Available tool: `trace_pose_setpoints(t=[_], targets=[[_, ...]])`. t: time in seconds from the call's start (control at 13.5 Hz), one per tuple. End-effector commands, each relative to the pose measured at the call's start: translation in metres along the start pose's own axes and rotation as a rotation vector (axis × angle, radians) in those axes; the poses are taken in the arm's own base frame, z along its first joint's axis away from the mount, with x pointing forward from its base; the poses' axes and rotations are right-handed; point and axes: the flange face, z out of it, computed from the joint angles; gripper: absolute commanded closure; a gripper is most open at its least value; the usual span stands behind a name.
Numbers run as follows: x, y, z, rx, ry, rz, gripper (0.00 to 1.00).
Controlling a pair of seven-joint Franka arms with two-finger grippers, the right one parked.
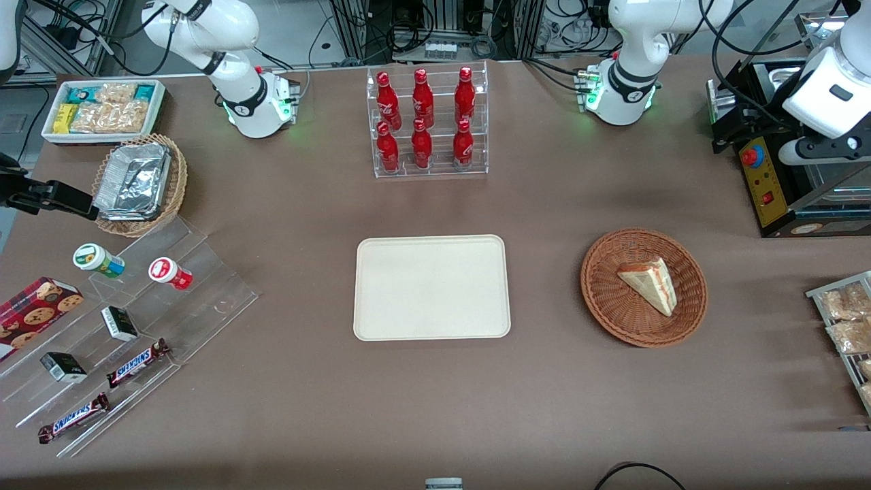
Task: Place sandwich from basket to tray
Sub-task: 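Move the left gripper over the sandwich in the wicker basket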
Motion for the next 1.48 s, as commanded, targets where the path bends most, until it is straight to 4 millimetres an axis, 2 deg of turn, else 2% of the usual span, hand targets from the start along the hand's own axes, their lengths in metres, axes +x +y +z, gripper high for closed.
trace_pose_setpoints(t=[0.0, 0.15, 0.3, 0.59, 0.74, 1.04, 1.26, 1.41], targets=[[0.007, -0.001, 0.0, 0.013, 0.047, 0.003, 0.0], [0.017, 0.0, 0.006, 0.012, 0.078, 0.003, 0.0], [0.026, 0.0, 0.029, 0.013, 0.069, 0.003, 0.0], [0.038, -0.002, 0.107, 0.013, 0.066, -0.035, 0.0], [0.04, -0.001, 0.135, 0.01, 0.063, -0.112, 0.0], [0.044, -0.001, 0.208, -0.01, 0.097, -0.309, 0.0], [0.06, 0.0, 0.245, -0.017, 0.08, -0.436, 0.0], [0.073, -0.007, 0.269, -0.026, 0.081, -0.53, 0.0]])
